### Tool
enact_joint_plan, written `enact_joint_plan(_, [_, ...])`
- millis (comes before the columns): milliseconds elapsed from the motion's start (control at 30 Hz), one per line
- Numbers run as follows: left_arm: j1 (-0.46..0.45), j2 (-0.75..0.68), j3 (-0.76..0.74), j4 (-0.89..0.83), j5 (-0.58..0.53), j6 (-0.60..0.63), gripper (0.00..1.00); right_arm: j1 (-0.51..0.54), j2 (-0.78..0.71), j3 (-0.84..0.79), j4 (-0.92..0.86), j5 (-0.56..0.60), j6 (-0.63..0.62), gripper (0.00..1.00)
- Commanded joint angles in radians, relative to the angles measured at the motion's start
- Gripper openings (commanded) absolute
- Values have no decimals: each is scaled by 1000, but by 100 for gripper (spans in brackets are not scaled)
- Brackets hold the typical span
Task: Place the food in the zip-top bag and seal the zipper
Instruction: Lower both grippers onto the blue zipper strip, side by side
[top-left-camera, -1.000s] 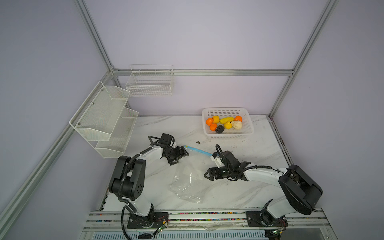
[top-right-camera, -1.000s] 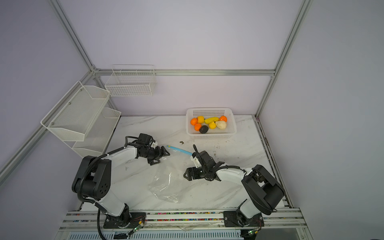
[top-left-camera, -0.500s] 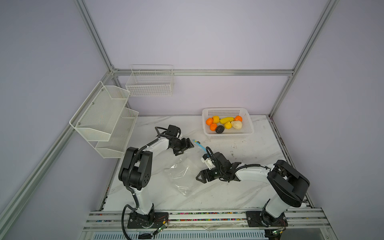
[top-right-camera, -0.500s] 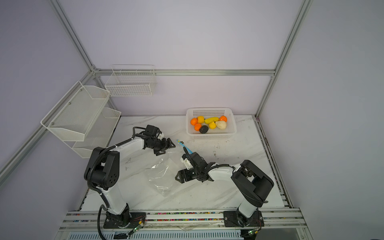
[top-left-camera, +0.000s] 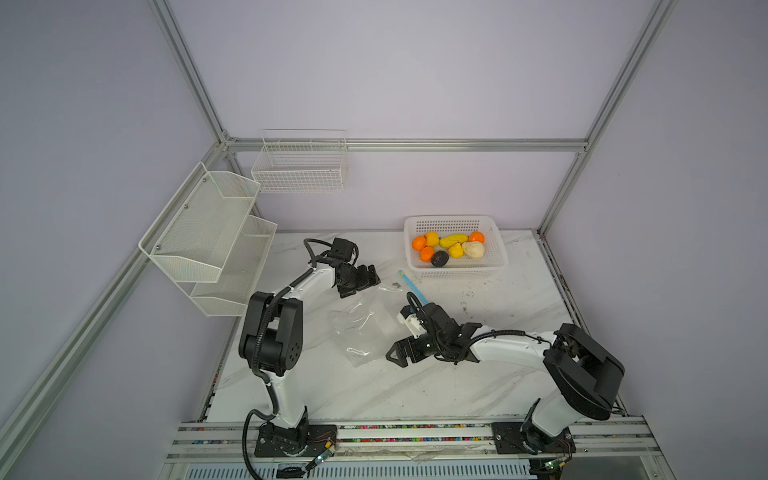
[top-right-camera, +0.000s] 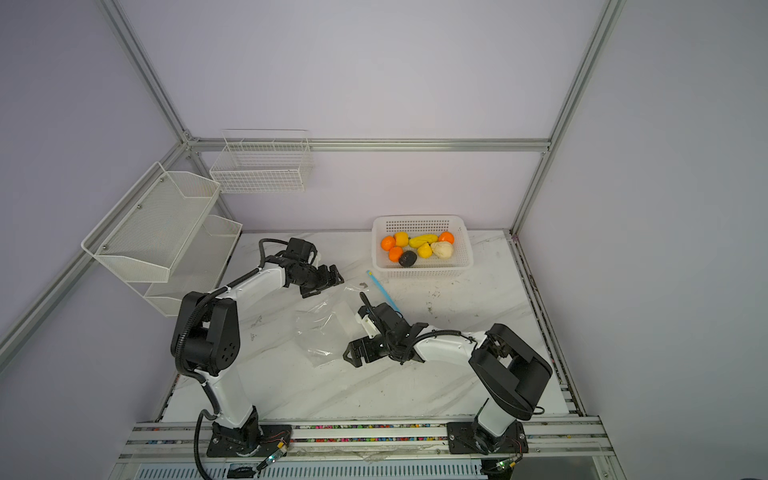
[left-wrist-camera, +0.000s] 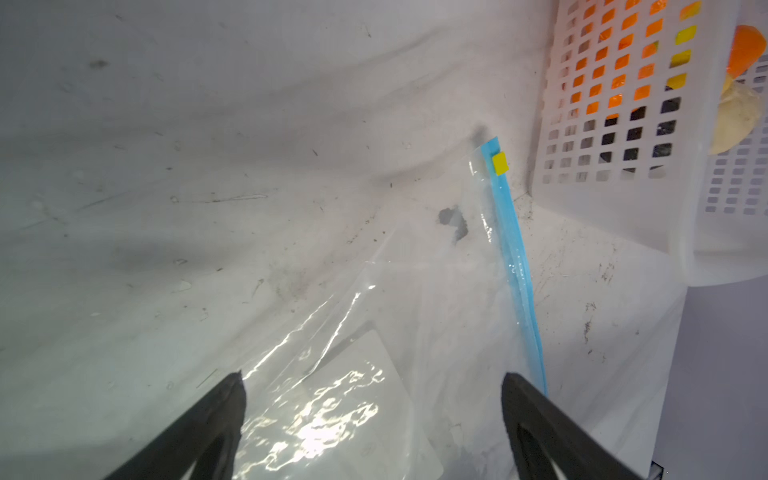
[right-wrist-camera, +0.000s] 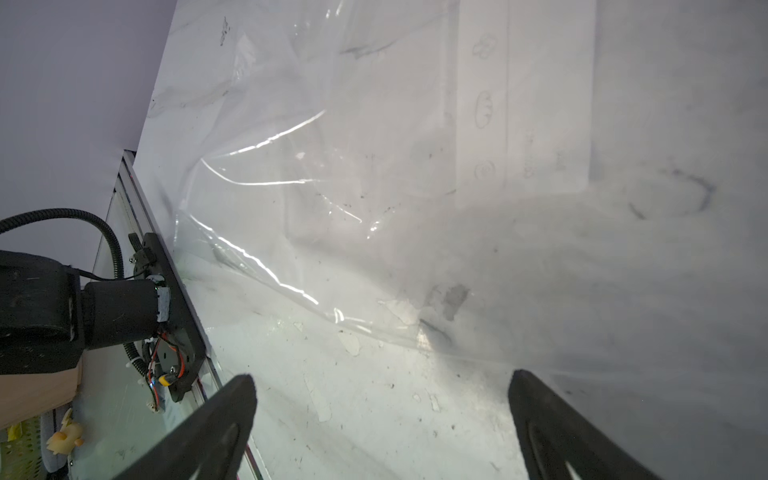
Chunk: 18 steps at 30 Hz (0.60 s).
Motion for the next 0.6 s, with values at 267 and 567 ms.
enact_joint_plan(267, [-59,-161,73,22,55,-10,98,-70,-140,173,-205,56,-32,95])
enact_joint_plan(567, [-261,-262,-95,13,58,-52,90,-319,-147,131,-167,121,-131,79])
